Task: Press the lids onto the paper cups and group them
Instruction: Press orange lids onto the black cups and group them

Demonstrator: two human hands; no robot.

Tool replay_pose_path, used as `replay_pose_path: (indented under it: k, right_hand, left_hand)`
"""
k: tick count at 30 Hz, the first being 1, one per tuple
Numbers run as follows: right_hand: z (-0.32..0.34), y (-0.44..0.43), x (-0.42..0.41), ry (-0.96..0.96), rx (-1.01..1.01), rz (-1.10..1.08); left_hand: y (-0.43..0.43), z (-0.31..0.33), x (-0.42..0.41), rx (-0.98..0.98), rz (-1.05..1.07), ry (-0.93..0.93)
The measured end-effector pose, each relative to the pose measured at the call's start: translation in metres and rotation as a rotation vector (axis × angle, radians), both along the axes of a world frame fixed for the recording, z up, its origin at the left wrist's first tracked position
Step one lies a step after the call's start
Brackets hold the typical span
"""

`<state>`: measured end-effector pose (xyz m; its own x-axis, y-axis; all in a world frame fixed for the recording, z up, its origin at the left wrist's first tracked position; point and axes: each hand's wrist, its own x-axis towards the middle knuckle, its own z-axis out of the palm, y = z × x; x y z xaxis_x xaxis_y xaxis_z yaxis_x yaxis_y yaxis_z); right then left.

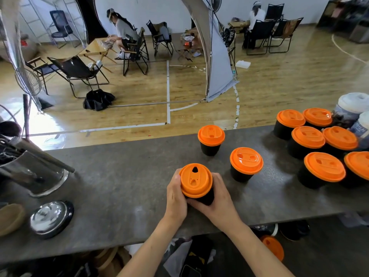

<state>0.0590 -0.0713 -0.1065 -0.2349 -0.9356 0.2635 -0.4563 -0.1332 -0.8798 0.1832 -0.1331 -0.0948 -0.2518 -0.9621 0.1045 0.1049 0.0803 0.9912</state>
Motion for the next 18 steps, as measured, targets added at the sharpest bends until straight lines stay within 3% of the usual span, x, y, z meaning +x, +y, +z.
replay_pose_path:
  k: [6,12,18]
  right_hand:
    - [-0.003,0.0,-0.003,-0.069,0.007,-0.018]
    - [-0.003,0.0,-0.001,-0.036,0.024,-0.002]
    - [-0.002,-0.001,-0.004,-0.06,0.004,-0.009]
  left_hand:
    - [-0.011,0.006,0.0,0.115,-0.075,-0.018]
    - [-0.005,0.011,-0.001,0.018,-0.031,-0.068]
    - [-0.012,0.005,-0.002,0.12,-0.082,-0.044]
